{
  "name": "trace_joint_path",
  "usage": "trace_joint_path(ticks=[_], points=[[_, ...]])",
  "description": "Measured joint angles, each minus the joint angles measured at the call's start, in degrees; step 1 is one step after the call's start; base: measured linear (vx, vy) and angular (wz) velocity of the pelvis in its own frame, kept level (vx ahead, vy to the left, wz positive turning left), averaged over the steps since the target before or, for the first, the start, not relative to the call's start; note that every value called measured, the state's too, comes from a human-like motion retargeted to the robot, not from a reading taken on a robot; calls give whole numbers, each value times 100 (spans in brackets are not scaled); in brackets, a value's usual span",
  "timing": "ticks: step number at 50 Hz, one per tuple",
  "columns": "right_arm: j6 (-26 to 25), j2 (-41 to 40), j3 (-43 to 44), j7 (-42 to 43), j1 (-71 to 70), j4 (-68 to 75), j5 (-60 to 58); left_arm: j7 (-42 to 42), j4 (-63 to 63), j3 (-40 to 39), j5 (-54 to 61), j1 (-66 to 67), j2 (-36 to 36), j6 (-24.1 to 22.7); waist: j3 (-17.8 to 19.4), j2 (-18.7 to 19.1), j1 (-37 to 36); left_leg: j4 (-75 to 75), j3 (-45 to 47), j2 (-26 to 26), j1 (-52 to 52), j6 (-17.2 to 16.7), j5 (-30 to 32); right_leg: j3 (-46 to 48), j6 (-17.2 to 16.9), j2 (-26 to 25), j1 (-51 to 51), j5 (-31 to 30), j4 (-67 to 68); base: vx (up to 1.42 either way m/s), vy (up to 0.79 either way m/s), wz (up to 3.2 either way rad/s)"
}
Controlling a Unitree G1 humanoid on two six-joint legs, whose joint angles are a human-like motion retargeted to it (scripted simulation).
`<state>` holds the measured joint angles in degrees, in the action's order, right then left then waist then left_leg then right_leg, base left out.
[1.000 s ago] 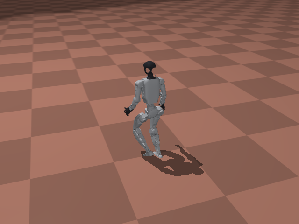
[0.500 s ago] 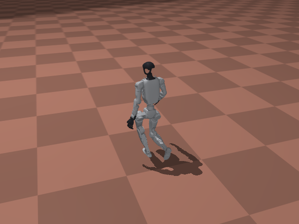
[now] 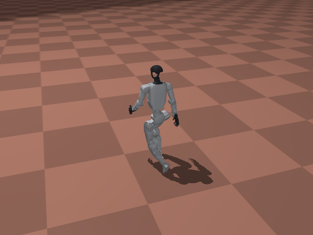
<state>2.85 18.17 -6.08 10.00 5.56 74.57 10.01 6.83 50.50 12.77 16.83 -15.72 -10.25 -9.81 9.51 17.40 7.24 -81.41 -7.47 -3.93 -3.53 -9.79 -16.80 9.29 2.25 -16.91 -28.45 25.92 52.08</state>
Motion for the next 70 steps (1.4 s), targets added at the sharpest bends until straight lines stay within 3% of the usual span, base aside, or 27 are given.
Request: trace_joint_path(ticks=[2, 6, 9, 12, 16, 20, 23, 27, 29, 30, 33, 37, 40, 45, 50, 52, 53, 55, 57, 60, 64, 67, 70], points=[[80, 80, -80, 125, -358, -261, 84, -111, 174, 130, -104, 253, 78, 129, 5, -23, -183, -790, 137, -274, -655, 182, 229, -58, 94, -80, 305, 250, -50, 69, -9, -3], [224, 256, -255, 371, -1130, -954, 192, -238, 663, 235, -321, 790, 77, 341, 10, -331, -650, -1256, 507, -691, -1921, 1086, -857, -315, 30, -5, 1183, 654, -466, 72, -11, -10], [339, 422, -341, 467, -1668, -1549, 215, -252, 1065, 91, -373, 1291, -15, 396, 67, -657, -969, -460, 828, -585, -2567, 1461, -1606, -585, -86, 197, 1935, 917, -784, 76, -6, -26], [449, 616, -417, 536, -2168, -2086, 210, -223, 1465, -210, -333, 1787, -125, 401, 90, -1014, -1206, 1026, 1128, -176, -2989, 1485, -1861, -837, -210, 528, 2559, 1143, -1091, 77, -2, -28], [514, 804, -491, 646, -2703, -2590, 123, -152, 1902, -715, -245, 2304, -277, 423, 16, -1534, -1327, 3302, 1316, 694, -3144, 1317, -1678, -1028, -379, 1068, 3065, 1414, -1290, 73, 1, -13], [582, 831, -539, 673, -2780, -2860, 54, -89, 2187, -1099, -140, 2675, -338, 479, -44, -1775, -1411, 3100, 1445, 1015, -3319, 1442, -1460, -1118, -461, 1298, 3236, 1622, -512, 65, 1, -28], [535, 669, -625, 549, -2541, -2912, -42, -134, 2389, -1337, -21, 2765, -357, 521, -116, -2132, -1343, 2589, 1686, 1319, -3217, 1747, -1322, -1316, -795, 1616, 3247, 1215, 436, 67, 4, -23], [379, 296, -799, 138, -2069, -2709, -136, -323, 2475, -1381, 104, 2552, -381, 582, -155, -2788, -1034, 2645, 1989, 1989, -2733, 2229, -1510, -1551, -1606, 2267, 2622, -701, 2347, 62, 3, -6], [290, 136, -902, -59, -1891, -2442, -219, -362, 2356, -1248, 89, 2308, -380, 594, -171, -2877, -852, 2810, 1985, 2139, -2431, 2331, -1667, -1540, -1668, 2478, 2082, -1324, 3161, 64, 2, -16], [246, 61, -953, -150, -1809, -2280, -266, -369, 2273, -1161, 67, 2164, -381, 597, -175, -2887, -760, 2936, 1962, 2198, -2255, 2351, -1736, -1511, -1595, 2610, 1786, -1431, 3512, 66, 4, -22], [160, -110, -1080, -324, -1519, -1687, -430, -272, 1933, -836, -43, 1642, -393, 569, -170, -2769, -457, 3490, 1801, 2300, -1533, 2287, -1913, -1352, -1089, 3041, 891, -730, 4003, 69, 5, -18], [108, -211, -1072, -393, -1030, -930, -633, -149, 1324, -550, -87, 871, -495, 405, -103, -2423, -70, 4113, 1495, 2133, -465, 2153, -2236, -1043, -684, 3114, -84, 216, 3303, 72, 1, -6], [52, -233, -914, -365, -653, -449, -689, -75, 832, -426, -65, 311, -632, 198, -13, -2079, 105, 4379, 1315, 1812, 190, 2060, -2544, -813, -731, 2744, -523, 432, 1957, 72, -3, -7], [-28, -262, -578, -365, -174, 129, -652, -15, 198, -275, -83, -392, -825, -86, -148, -1629, 129, 5089, 1170, 1349, 867, 1935, -2671, -884, -1084, 1923, -725, 199, -878, 69, -4, -15], [-56, -359, -388, -321, 139, 328, -558, -23, 41, -323, -46, -288, -680, -171, -207, -1566, 115, 3909, 1369, 1012, 1159, 1670, -2829, -958, -888, 1689, -768, -109, 144, 67, -11, 10], [-21, -364, -315, -299, 105, 301, -461, -102, 165, -332, -12, -43, -550, -135, -221, -1260, 103, 2747, 1278, 473, 974, 1363, -2465, -673, -628, 1356, -540, -37, 421, 70, -16, 25], [-2, -331, -309, -311, 42, 261, -388, -171, 279, -325, 0, 105, -442, -101, -194, -931, 91, 1942, 1206, -53, 730, 1156, -2155, -409, -440, 1030, -327, -26, 286, 63, -19, 16], [28, -272, -318, -338, -158, 90, -215, -303, 541, -266, -51, 389, -237, 8, -169, -456, -42, 495, 1072, -926, 131, 845, -1120, -87, -99, 461, 1, 23, 41, 60, -19, -5], [79, -186, -331, -272, -471, -178, -33, -420, 818, -171, -130, 619, -115, 175, -152, -296, -256, -531, 984, -1508, -523, 912, -494, -18, 95, 129, 361, 147, -211, 64, -19, -13], [158, 0, -354, -32, -1064, -654, 188, -480, 1181, -105, -268, 962, -47, 391, -114, -382, -668, -1359, 1008, -1960, -1449, 1381, -862, -153, 160, -67, 1033, 382, -644, 69, -16, -19], [279, 304, -317, 298, -1849, -1404, 335, -405, 1424, -282, -346, 1607, -139, 476, -55, -785, -1209, -752, 1452, -1739, -2344, 1858, -1968, -490, 22, 115, 1984, 788, -1093, 72, -7, -26], [378, 519, -280, 489, -2369, -1908, 423, -355, 1562, -491, -329, 2075, -234, 455, -41, -1093, -1502, 636, 1884, -1269, -2725, 1853, -2336, -707, -127, 386, 2569, 1035, -1428, 67, 0, -24], [446, 638, -285, 615, -2797, -2225, 429, -330, 1722, -692, -312, 2380, -268, 435, -76, -1360, -1621, 2336, 2161, -615, -2822, 1604, -2333, -817, -293, 670, 2986, 1167, -1762, 55, 3, -8]])
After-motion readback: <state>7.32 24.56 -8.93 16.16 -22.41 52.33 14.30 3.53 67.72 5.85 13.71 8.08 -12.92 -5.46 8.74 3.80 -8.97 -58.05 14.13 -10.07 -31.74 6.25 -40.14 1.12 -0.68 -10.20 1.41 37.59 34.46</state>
